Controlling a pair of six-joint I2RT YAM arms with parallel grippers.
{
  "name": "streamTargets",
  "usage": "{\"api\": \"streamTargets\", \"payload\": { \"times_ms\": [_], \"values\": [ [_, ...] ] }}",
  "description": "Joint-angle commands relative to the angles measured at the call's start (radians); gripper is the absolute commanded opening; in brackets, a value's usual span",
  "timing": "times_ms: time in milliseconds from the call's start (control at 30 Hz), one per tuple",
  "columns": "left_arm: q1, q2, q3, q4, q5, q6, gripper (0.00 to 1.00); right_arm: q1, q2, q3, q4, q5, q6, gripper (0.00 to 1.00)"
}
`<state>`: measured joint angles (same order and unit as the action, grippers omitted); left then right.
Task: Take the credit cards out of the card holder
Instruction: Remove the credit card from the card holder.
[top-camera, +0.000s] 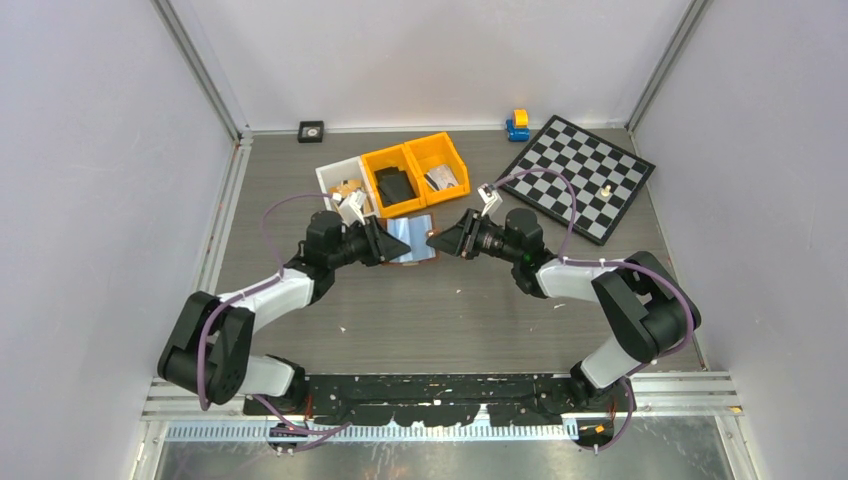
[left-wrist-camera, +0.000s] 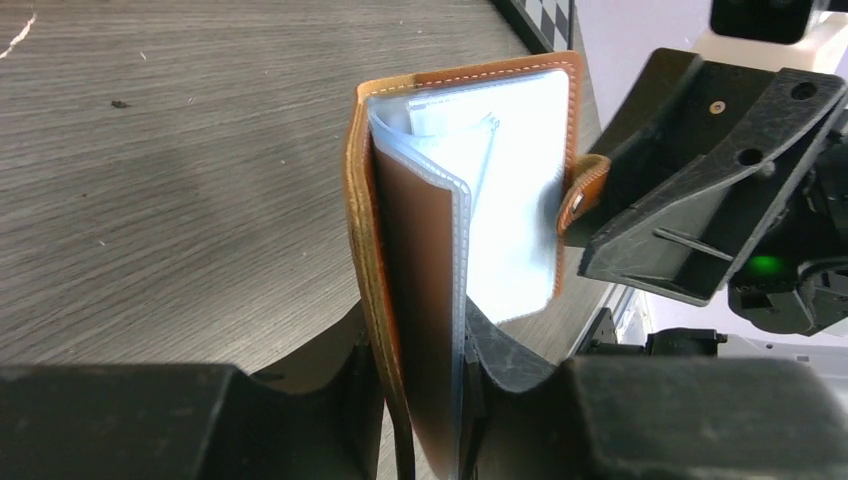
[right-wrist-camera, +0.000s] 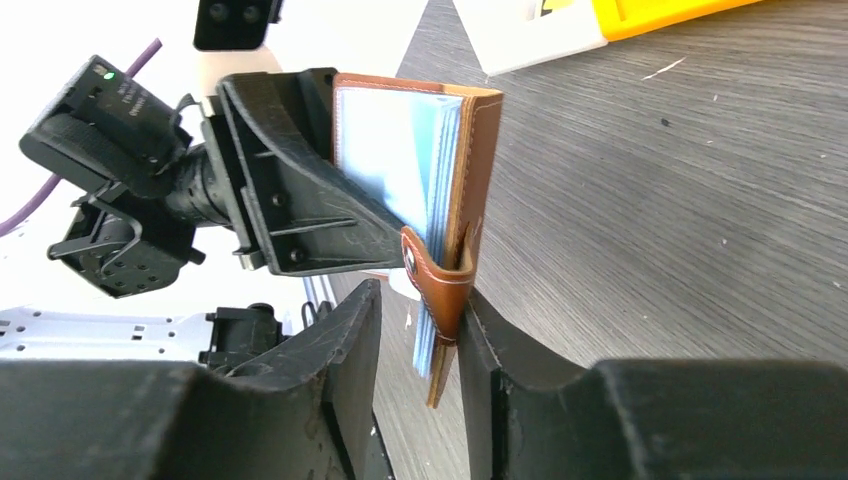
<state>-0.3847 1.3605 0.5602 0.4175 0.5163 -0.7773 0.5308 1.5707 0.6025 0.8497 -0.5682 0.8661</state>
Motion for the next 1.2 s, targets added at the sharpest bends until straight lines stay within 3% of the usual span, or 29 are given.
{"api": "streamTargets", "payload": {
  "times_ms": [0,133,367,467,600,700,833,1000,1167],
  "values": [
    [0.004,-0.057,-0.001,0.061,0.017,0.007,0.28,0.007,-0.03,0.051,-0.032,0.025,-0.044,0.41],
    [0.004,-0.048,0.0,0.073,0.029,-0.001,0.28,0.009,-0.019,0.059,-0.044,0.022,-0.047,0.4],
    [0.009,-0.057,-0.002,0.063,0.017,-0.002,0.3,0.01,-0.033,0.061,-0.051,0.022,-0.047,0.08],
    [0.021,-0.083,-0.002,-0.018,-0.052,0.011,0.4,0.009,-0.044,0.056,-0.067,0.042,-0.054,0.01],
    [0.055,-0.131,0.015,-0.24,-0.243,0.034,0.55,0.009,-0.074,0.044,-0.089,0.072,-0.07,0.01],
    [0.097,-0.15,0.007,-0.283,-0.27,0.016,0.62,0.009,-0.084,0.044,-0.117,0.096,-0.084,0.0],
    [0.115,-0.187,-0.026,-0.235,-0.253,-0.001,0.77,0.009,-0.081,0.047,-0.124,0.098,-0.085,0.01],
    [0.113,-0.179,-0.084,0.007,-0.07,-0.054,0.98,0.009,-0.069,0.055,-0.122,0.082,-0.084,0.0],
    [0.112,-0.125,-0.089,0.148,0.029,-0.097,1.0,0.01,-0.059,0.058,-0.102,0.058,-0.073,0.0]
  ]
}}
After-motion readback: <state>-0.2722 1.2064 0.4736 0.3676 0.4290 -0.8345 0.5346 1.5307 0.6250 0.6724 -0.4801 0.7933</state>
